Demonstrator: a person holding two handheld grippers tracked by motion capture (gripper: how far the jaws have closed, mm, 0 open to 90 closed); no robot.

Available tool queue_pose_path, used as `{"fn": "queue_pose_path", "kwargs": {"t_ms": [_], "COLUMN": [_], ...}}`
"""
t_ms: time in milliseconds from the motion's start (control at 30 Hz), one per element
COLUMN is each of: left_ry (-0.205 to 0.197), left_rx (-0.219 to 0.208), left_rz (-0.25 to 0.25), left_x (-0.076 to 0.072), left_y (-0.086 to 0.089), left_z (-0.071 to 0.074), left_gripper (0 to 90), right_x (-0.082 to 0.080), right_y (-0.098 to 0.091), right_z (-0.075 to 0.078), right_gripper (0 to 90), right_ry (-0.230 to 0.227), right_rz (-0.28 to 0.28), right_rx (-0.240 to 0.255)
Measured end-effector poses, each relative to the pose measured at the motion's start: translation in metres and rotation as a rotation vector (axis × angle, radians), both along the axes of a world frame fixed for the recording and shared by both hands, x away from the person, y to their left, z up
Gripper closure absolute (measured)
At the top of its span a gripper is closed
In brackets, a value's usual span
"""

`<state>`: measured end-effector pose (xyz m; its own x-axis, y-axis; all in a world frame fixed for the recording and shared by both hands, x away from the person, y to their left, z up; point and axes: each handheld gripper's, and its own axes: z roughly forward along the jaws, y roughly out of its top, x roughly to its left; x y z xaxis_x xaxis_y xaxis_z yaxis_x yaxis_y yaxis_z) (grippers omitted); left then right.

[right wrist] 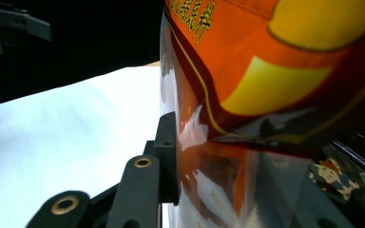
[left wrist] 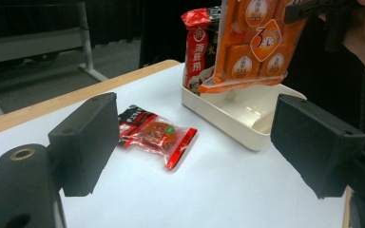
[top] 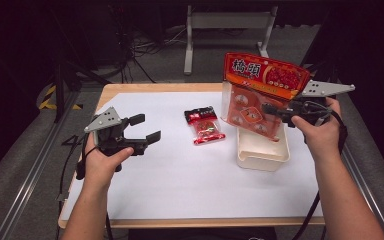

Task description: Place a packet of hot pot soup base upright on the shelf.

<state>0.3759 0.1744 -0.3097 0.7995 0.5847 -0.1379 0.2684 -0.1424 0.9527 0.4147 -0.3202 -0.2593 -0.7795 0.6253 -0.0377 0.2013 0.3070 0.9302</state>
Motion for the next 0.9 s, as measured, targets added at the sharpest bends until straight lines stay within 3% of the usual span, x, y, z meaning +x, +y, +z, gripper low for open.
{"fn": "queue_pose_path", "kwargs": {"t_ms": [200, 400, 700, 900], "left_ry": [0.008, 0.010, 0.024, 0.026], "left_rx": [-0.001, 0.001, -0.007, -0.006], "left_rz": [0.008, 0.012, 0.010, 0.002], "left_x": [0.002, 0.004, 0.005, 0.005], "left_y": [0.002, 0.004, 0.006, 0.005], "left_z": [-0.003, -0.003, -0.006, -0.006], "left_gripper": [17.6, 17.6, 17.5, 17.4], "right_x": [0.001, 0.003, 0.005, 0.004], "right_y": [-0.005, -0.015, -0.023, -0.027], "right_z": [-0.004, -0.010, -0.017, -0.022], "right_gripper": [70.1, 70.1, 70.1, 70.1], "right_ry": [0.003, 0.016, 0.029, 0.033], "right_rz": [-0.031, -0.108, -0.113, -0.144], "right_rx": [0.014, 0.035, 0.095, 0.089]}}
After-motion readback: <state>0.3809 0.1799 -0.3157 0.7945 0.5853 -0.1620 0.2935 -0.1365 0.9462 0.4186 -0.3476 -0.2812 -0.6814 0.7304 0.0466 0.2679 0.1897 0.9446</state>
